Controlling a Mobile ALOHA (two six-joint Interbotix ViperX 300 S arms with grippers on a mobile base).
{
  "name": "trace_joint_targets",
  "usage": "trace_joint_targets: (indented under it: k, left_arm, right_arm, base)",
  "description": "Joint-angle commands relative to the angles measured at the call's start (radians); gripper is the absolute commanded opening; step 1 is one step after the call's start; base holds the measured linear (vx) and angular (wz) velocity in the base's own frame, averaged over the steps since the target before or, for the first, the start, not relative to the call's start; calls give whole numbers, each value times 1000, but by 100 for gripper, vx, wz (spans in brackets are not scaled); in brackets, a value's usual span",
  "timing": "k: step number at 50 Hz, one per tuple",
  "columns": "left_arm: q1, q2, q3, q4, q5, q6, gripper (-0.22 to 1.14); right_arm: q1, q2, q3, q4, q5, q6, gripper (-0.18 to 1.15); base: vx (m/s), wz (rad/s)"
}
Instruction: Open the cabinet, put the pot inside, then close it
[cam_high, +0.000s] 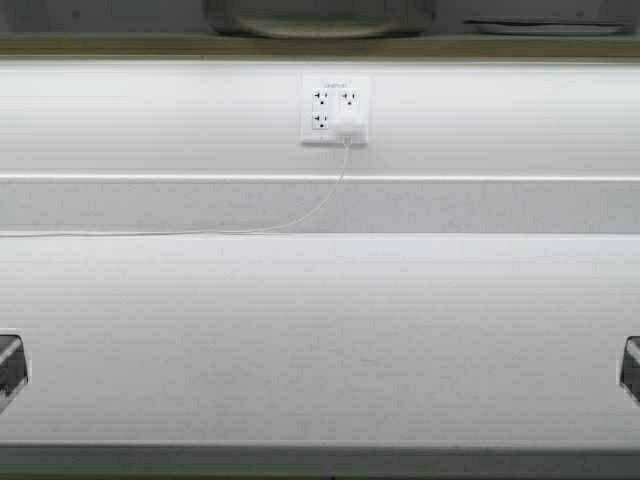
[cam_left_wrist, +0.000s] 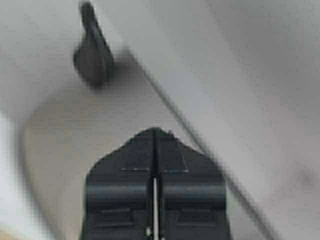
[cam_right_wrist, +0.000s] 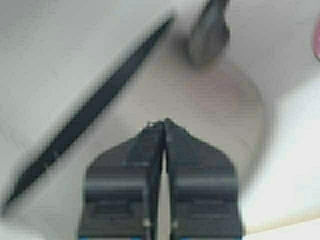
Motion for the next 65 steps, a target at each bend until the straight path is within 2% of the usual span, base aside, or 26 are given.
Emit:
trace_joint_targets:
  k: [1, 5, 10, 15, 20, 32, 49, 55, 60, 65]
  left_arm:
    - [-8, -61, 9, 5, 124, 170, 7]
    - [-8, -89, 6, -11, 227, 318, 5]
    - [-8, -112, -5, -43, 333, 509, 5]
    - [-3, -117, -9, -94, 394, 663, 5]
    - [5, -124, 0, -140, 419, 744, 5]
    - [20, -186, 67, -143, 430, 773, 4]
    - [149, -308, 60, -129, 534, 801, 4]
    - [241, -379, 46, -127, 692, 818, 4]
    - [353, -442, 49, -126, 758, 821, 4]
    - [488, -483, 31, -126, 833, 825, 4]
  right_arm:
    - [44, -21, -12, -40, 69, -138, 2]
    - [64, -25, -21, -43, 143, -265, 10]
    - [67, -23, -35, -37, 229, -397, 9]
    - [66, -25, -41, -25, 264, -456, 8]
    - [66, -41, -52, -25, 299, -476, 8]
    - [34, -98, -31, -38, 356, -499, 8]
    - [8, -161, -8, -51, 430, -502, 8]
    - [-2, -199, 8, -58, 471, -503, 8]
    - [-21, -233, 11, -81, 514, -502, 8]
    - [-84, -252, -14, -104, 548, -505, 8]
  base:
    - [-14, -5]
    - [-15, -4]
    - [-18, -4]
    - [-18, -7]
    - [-18, -7]
    - [-21, 4]
    - [-26, 6]
    - [-24, -2]
    - [-24, -5]
    - [-24, -7]
